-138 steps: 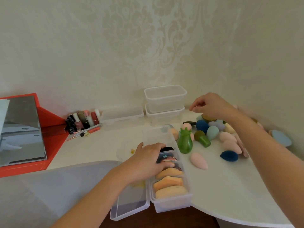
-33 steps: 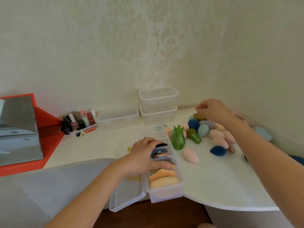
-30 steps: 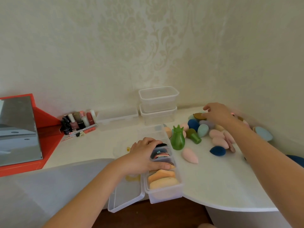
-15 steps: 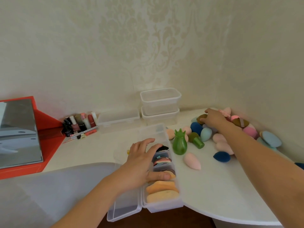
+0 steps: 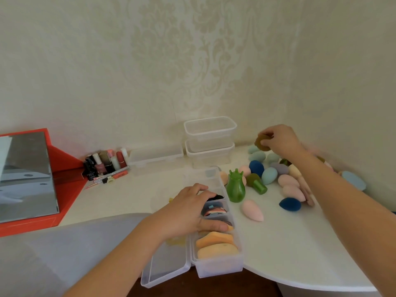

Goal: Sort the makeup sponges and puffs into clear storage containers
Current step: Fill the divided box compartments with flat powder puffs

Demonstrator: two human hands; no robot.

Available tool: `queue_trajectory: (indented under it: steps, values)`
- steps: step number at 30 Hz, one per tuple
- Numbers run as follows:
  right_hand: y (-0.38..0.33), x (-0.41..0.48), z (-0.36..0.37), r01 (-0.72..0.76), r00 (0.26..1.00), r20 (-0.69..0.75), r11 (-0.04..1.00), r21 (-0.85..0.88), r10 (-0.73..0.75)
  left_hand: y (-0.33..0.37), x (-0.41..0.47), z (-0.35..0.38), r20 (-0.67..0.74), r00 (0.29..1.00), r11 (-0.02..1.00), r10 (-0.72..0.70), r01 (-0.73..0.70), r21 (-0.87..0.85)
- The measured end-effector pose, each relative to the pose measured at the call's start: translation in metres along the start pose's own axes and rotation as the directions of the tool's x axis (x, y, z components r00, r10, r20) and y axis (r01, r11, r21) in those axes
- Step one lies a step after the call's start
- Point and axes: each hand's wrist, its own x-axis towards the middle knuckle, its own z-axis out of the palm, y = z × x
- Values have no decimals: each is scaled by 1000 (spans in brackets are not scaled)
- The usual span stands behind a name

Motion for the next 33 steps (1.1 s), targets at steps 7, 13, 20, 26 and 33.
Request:
queue_trajectory:
  steps: [7, 13, 20, 26, 33]
  values:
    - [-68, -44, -21, 242, 954, 109, 933, 265, -279, 8, -2, -4, 14, 1000, 1000, 1, -1, 11]
    - [-99, -82, 17, 421, 762, 400, 859, 290, -509, 9, -10, 1, -22, 999, 999, -32, 33, 17]
    - [-107, -88, 45, 501, 729, 487, 860, 100, -481, 9, -19, 8, -102, 991, 992, -90, 81, -94]
    - [-103, -101, 56, 546, 656, 625, 838, -5, -423, 8, -20, 8, -204, 974, 972, -97, 49, -228]
    - [-92, -104, 66, 517, 684, 631, 854, -63, -367, -5, -3, 9, -427, 874, 950, -232, 109, -293]
